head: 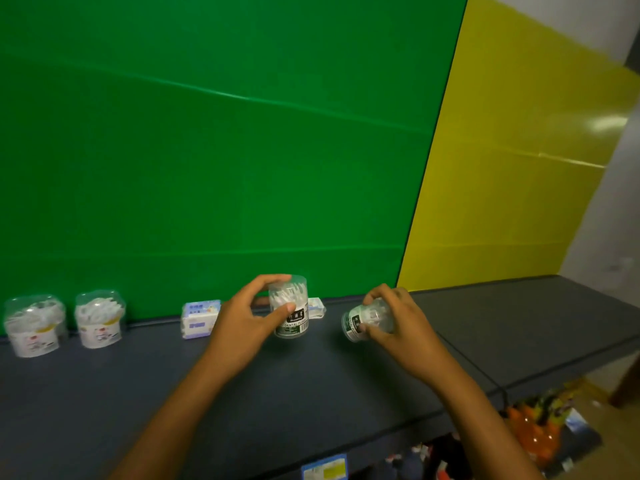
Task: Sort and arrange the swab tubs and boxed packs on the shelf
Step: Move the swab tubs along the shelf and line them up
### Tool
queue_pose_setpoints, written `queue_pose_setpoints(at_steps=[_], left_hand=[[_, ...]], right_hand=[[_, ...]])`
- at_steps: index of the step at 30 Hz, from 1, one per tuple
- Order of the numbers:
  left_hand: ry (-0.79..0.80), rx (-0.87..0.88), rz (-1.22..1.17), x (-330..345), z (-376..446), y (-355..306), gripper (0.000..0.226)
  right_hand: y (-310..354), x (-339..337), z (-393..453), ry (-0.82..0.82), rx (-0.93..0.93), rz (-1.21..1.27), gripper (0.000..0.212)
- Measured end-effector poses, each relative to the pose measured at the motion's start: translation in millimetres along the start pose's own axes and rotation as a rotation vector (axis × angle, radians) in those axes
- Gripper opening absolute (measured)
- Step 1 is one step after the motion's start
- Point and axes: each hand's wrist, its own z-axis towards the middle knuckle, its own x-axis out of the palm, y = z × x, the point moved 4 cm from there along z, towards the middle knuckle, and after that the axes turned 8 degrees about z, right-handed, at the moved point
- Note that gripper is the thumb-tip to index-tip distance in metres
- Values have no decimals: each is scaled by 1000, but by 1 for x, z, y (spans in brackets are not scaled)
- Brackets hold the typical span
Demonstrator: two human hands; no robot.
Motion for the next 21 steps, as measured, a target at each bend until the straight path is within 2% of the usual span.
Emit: queue_pose_setpoints(at_steps=[4,11,15,21], left_hand=[[6,-19,22,35,31,11,37],[0,-80,59,84,70,34,40],[-26,-97,109,107,89,39,41],[-74,-159,158,145,104,48,40]], right_hand=[[-36,-9,25,-23,1,5,30],[-95,-25,46,-44,66,60,54],[-123,-32,67,-48,39,62,53],[-166,-34,100,32,-6,78,53]])
